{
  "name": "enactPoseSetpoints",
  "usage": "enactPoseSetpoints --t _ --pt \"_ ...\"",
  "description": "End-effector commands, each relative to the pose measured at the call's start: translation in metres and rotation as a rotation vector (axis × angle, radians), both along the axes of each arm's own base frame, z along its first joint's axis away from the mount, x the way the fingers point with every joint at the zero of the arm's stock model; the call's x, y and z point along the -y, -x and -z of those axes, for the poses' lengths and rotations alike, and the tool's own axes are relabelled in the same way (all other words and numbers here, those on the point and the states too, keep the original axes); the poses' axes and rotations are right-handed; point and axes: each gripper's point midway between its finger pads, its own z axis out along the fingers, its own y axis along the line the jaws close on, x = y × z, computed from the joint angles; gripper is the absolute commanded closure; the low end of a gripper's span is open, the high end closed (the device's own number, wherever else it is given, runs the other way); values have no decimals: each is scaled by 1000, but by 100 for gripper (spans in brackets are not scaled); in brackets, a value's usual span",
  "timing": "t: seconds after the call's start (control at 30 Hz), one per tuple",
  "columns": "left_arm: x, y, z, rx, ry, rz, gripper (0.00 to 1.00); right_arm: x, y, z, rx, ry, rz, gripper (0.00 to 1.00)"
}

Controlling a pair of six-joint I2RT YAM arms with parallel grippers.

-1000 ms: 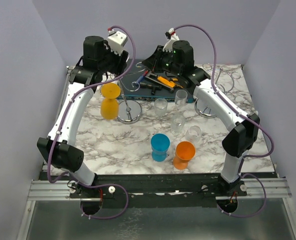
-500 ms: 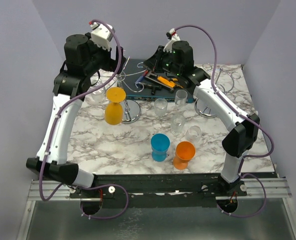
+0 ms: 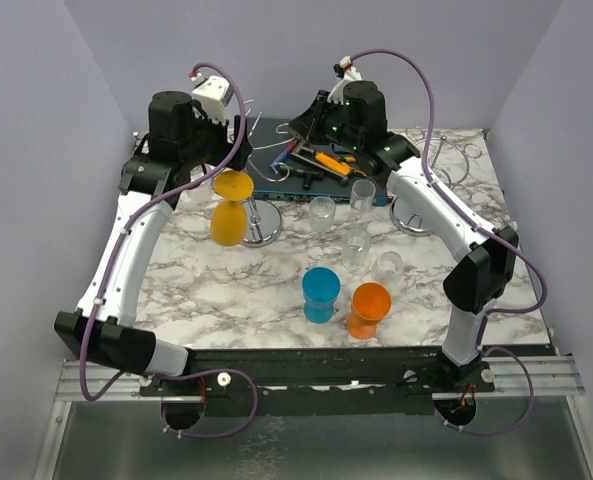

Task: Place the wine glass upside down on the wine glass rack
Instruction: Adjust the wine rack at the center of the board.

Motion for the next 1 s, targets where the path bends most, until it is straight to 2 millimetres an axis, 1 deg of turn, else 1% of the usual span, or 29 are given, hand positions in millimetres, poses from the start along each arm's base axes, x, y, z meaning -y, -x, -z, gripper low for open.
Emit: enactPoseSetpoints --t 0.0,0.13,0.23,0.33,0.4,0.5,0.63,0.67,0.8,0.97 --pt "5 -14 8 -60 51 -23 27 -12 26 82 -204 153 -72 99" --pt "10 -18 8 -69 69 -18 41 -11 27 82 -203 156 -71 100" --pt "12 -18 10 -79 74 -13 57 -11 28 81 -202 152 -76 99" --pt "11 -19 10 -77 68 -19 65 -12 29 82 -207 147 -85 99" --pt "11 -20 7 -68 65 -23 70 -13 31 82 -213 144 -89 99" --pt "9 -23 -2 -37 50 -30 79 -13 35 83 -224 137 -97 100" --pt "6 -26 -21 19 34 -40 97 -15 41 86 -245 123 -119 99" --pt "7 -25 -26 31 35 -37 100 -16 43 87 -251 121 -124 99" --pt "10 -21 -43 68 45 -27 100 -16 47 91 -264 122 -131 99" --pt "20 -14 -44 68 63 14 100 -13 48 96 -273 134 -124 99"
